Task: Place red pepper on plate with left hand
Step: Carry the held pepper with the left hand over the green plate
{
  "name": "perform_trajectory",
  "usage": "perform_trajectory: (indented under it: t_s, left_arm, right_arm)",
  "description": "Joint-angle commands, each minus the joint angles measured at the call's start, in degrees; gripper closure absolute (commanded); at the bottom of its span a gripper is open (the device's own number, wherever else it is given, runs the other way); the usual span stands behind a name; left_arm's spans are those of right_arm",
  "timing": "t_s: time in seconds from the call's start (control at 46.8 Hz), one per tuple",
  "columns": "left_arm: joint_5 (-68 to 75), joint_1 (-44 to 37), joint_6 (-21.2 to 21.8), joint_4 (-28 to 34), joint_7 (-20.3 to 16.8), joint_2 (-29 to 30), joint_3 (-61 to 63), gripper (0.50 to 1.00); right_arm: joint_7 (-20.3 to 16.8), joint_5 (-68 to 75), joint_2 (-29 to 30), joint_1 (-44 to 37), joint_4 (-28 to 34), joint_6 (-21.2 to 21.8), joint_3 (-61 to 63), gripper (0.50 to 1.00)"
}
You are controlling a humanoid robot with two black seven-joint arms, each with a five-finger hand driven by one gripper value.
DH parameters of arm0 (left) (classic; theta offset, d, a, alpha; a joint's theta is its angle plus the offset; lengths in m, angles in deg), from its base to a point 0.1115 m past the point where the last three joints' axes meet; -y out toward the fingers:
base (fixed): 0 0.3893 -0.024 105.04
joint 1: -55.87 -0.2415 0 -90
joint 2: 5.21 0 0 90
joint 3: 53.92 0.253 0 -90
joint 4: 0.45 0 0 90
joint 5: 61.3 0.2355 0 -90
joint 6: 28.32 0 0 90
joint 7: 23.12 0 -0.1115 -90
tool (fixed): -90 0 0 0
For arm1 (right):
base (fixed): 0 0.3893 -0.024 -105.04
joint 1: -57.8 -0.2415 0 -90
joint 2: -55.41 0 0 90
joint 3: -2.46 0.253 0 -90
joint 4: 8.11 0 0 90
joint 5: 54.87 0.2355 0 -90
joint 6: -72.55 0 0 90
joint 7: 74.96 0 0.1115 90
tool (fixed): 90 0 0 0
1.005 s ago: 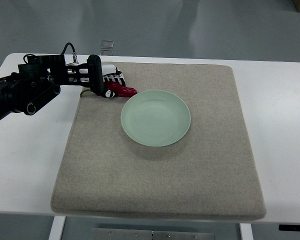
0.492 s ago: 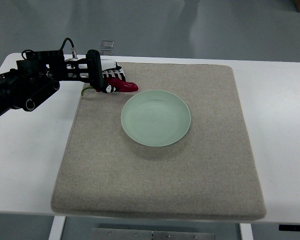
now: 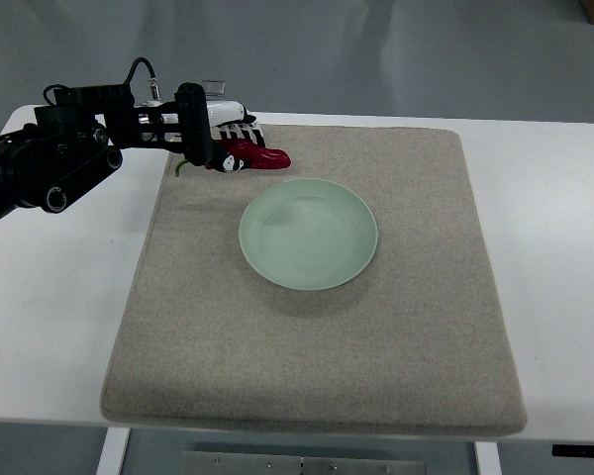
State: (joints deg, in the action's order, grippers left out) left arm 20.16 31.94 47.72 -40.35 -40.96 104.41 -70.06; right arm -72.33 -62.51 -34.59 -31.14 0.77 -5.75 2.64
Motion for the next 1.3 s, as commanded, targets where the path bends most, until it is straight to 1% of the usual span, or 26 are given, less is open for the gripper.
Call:
perform_trajectory:
  t_s: [0.0, 0.428, 0.642, 0.941, 1.134, 1.283]
  left_arm:
    - [0.10, 0.11, -0.10, -3.07, 0.00, 0.59, 0.05, 1.000]
    - [0.54, -0.07, -1.15, -12.22, -0.09, 1.39, 0.31, 1.000]
    - [0.72, -0.59, -1.42, -12.57, -0.26, 1.30, 0.93, 1.000]
    - [0.81, -0.51, -2.91, -12.66, -0.35, 0.68, 1.10, 1.000]
    - [0.81, -0.51, -4.32, -13.80, -0.35, 0.33, 1.72, 1.000]
    - [0.98, -0.59, -4.58, -13.80, -0.35, -0.37, 1.98, 1.000]
  right_arm:
    - [0.00, 0.00, 0.00, -0.01, 0.00, -0.01, 0.00, 0.572]
    - [0.00, 0.00, 0.00, -0.01, 0.00, -0.01, 0.00, 0.572]
    - [0.00, 0.00, 0.00, -0.01, 0.00, 0.07, 0.00, 0.572]
    - [0.09, 0.00, 0.00, -0.01, 0.00, -0.01, 0.00, 0.572]
    - [0.00, 0.00, 0.00, -0.01, 0.00, -0.01, 0.00, 0.572]
    - [0.00, 0.00, 0.00, -0.01, 0.00, -0.01, 0.00, 0.572]
